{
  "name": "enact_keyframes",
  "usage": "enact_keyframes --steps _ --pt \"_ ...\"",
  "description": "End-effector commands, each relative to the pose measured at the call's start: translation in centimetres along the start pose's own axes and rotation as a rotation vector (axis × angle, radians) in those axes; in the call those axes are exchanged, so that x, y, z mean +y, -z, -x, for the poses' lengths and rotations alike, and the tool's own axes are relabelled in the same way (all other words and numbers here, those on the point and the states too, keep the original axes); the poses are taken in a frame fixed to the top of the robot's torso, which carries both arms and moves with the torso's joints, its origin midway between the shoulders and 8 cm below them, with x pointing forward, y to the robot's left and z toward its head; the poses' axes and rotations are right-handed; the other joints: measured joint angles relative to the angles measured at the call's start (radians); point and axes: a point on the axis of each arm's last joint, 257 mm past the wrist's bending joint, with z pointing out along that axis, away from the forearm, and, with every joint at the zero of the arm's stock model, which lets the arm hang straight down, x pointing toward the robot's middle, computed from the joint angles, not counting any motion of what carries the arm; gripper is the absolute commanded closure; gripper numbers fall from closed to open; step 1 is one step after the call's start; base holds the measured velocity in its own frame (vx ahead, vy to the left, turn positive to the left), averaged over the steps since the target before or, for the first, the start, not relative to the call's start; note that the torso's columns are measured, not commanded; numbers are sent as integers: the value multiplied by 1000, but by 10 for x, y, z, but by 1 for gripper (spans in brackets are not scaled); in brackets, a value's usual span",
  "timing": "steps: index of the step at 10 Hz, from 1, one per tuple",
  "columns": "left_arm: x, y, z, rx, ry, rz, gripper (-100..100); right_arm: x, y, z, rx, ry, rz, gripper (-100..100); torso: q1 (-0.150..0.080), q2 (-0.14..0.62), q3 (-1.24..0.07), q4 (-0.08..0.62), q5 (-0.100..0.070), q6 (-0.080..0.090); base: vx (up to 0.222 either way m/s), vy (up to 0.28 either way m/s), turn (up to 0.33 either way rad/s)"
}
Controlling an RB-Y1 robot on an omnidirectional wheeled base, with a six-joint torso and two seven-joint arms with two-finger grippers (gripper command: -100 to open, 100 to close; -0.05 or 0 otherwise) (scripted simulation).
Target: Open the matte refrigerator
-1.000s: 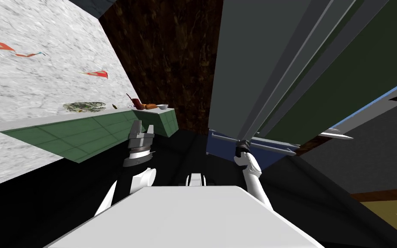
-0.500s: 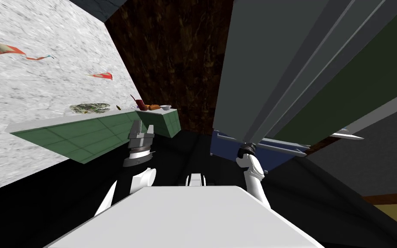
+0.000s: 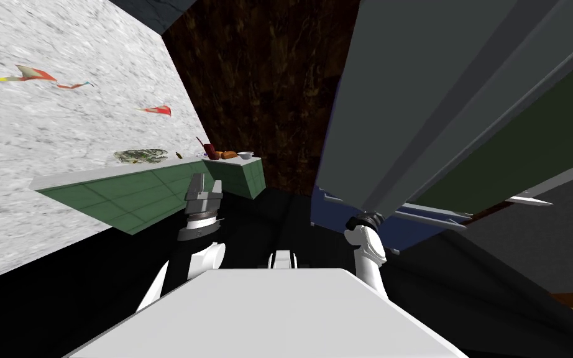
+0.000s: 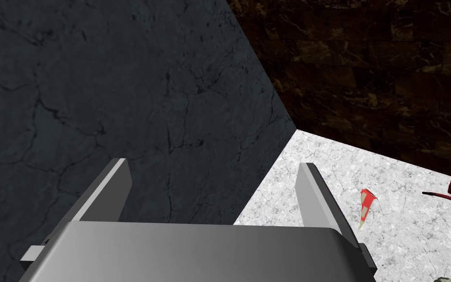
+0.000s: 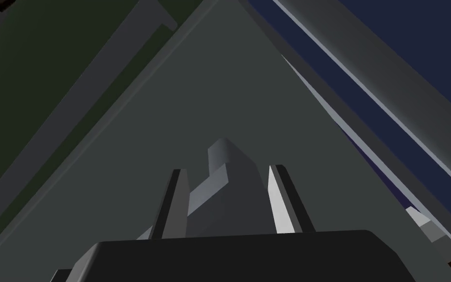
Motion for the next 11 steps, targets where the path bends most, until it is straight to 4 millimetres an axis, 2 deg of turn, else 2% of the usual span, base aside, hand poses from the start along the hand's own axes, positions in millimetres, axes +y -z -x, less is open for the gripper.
enact_keyframes --steps 1,2,3,4,8,9,11 --pt "0 0 0 0 0 0 0 -23 -2 -7 30 -14 -57 100 5 3 2 0 1 2 14 185 -1" --pt "0 0 0 0 0 0 0 -23 -2 -7 30 -12 -58 100 3 6 3 1 1 2 13 87 -15" --pt "0 0 0 0 0 0 0 -34 -1 -19 63 -14 -90 100 -4 5 3 2 1 2 28 113 52" --pt "0 0 0 0 0 0 0 -23 2 -22 66 -8 -64 100 0 4 2 1 1 3 15 63 0" --pt "0 0 0 0 0 0 0 -60 9 -64 171 -20 -157 100 7 0 0 -3 -1 4 150 202 -64" --pt "0 0 0 0 0 0 0 -60 9 -64 171 -20 -157 100 2 0 0 -3 -2 2 147 199 -57" --pt "0 0 0 0 0 0 0 -79 14 -82 218 -25 -206 100 -2 -1 -1 -1 -1 -2 143 223 -43"
